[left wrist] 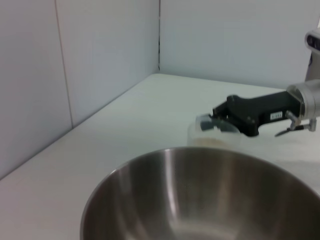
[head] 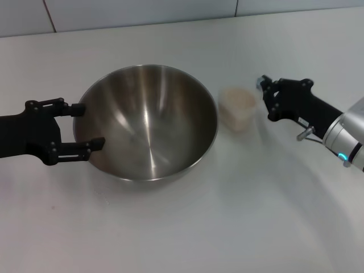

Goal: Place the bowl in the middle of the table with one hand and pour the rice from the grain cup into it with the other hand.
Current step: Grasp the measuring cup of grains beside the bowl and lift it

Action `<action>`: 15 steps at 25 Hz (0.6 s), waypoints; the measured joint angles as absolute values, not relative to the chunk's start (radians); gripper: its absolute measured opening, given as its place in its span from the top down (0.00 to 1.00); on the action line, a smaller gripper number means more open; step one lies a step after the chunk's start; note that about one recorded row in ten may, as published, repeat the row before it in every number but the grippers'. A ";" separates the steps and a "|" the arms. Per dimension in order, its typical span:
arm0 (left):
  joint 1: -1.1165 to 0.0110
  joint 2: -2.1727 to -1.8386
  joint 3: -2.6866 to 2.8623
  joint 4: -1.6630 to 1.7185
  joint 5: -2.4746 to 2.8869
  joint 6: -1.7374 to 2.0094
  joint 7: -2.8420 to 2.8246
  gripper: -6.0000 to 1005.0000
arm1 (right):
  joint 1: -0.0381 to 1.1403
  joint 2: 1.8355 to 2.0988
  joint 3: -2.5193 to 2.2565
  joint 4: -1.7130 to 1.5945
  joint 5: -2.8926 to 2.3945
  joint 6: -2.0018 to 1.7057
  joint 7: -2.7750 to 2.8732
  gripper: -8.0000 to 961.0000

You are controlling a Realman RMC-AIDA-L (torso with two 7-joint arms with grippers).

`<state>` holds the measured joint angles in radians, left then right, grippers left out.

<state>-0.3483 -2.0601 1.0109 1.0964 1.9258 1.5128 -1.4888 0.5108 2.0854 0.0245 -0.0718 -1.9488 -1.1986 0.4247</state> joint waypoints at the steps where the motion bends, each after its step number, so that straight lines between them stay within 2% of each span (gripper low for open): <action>1: -0.351 -2.060 1.011 1.097 1.930 1.513 -1.491 0.19 | 0.511 2.085 0.025 -0.072 -1.949 -1.199 0.425 0.96; 9: -0.356 -2.062 1.011 1.098 1.939 1.520 -1.492 0.19 | 0.480 2.085 0.041 -0.058 -1.868 -1.306 0.341 0.99; 15: -0.356 -2.062 1.011 1.126 1.943 1.551 -1.495 0.19 | 0.498 2.086 0.089 0.048 -1.819 -1.456 -0.070 0.99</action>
<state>-0.3560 -2.0621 1.0111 1.1260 1.9428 1.5514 -1.4952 0.4982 2.0861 0.0888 0.0481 -1.8186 -1.4562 -0.0698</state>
